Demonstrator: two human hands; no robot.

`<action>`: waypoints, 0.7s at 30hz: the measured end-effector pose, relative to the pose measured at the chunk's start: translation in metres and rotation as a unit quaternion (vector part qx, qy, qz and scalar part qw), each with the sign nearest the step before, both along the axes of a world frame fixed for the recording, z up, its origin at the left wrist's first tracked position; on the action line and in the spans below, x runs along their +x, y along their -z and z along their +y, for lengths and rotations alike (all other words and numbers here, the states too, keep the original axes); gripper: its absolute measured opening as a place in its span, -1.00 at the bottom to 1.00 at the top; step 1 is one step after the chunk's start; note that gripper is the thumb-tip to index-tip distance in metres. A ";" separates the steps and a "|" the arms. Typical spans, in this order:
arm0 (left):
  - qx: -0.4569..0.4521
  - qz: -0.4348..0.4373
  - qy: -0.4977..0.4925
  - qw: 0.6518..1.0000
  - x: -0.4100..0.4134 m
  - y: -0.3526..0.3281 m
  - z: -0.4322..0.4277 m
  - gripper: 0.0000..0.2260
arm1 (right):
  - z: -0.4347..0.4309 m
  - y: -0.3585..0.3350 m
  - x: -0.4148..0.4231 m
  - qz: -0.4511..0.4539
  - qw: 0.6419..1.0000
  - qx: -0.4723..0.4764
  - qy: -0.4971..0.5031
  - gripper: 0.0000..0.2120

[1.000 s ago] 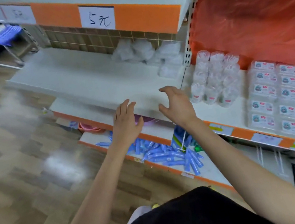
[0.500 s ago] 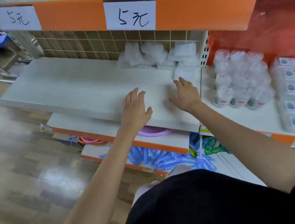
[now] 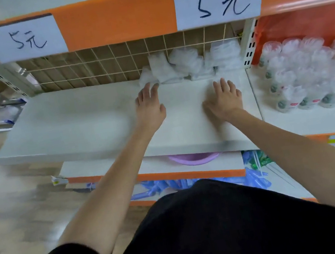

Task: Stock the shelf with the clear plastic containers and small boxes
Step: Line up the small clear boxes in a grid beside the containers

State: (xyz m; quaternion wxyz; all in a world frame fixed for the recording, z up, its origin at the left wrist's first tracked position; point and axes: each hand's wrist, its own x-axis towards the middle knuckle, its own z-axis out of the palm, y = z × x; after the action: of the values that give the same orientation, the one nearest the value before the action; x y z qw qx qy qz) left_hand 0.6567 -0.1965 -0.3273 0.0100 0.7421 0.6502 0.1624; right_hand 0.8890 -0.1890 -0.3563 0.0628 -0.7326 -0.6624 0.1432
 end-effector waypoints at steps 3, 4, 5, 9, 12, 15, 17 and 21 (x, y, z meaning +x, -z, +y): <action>0.032 -0.005 0.001 0.999 -0.019 -0.017 0.030 -0.32 | -0.005 0.004 -0.027 -0.008 0.999 0.038 -0.005 -0.34; 0.027 -0.001 0.008 1.000 -0.024 -0.024 0.042 -0.27 | -0.005 0.005 -0.035 -0.010 0.999 0.049 -0.008 -0.35; 0.027 0.008 0.024 0.999 -0.028 -0.031 0.053 -0.24 | -0.005 0.006 -0.042 -0.011 0.998 0.056 -0.009 -0.37; 0.034 0.066 0.127 0.989 -0.036 -0.045 0.095 -0.24 | -0.008 0.006 -0.064 -0.024 0.998 0.066 -0.001 -0.44; 0.012 0.119 0.188 0.975 -0.037 -0.043 0.121 -0.27 | -0.010 0.004 -0.072 -0.021 0.996 0.083 -0.003 -0.48; -0.034 0.146 0.229 0.962 -0.037 -0.036 0.139 -0.30 | -0.013 0.006 -0.077 -0.017 0.995 0.100 0.018 -0.42; -0.047 0.144 0.244 0.958 -0.037 -0.031 0.147 -0.31 | -0.014 0.008 -0.078 -0.024 0.994 0.104 0.036 -0.40; 0.017 0.131 0.259 0.957 -0.040 -0.026 0.157 -0.41 | -0.016 0.011 -0.078 -0.015 0.993 0.102 0.050 -0.48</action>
State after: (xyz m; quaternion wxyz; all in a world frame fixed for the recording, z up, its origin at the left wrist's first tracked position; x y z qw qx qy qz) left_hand 0.6172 -0.0396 -0.3017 -0.0461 0.8999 0.4285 0.0667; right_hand 0.8107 -0.2046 -0.3672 0.1338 -0.7564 -0.6374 0.0604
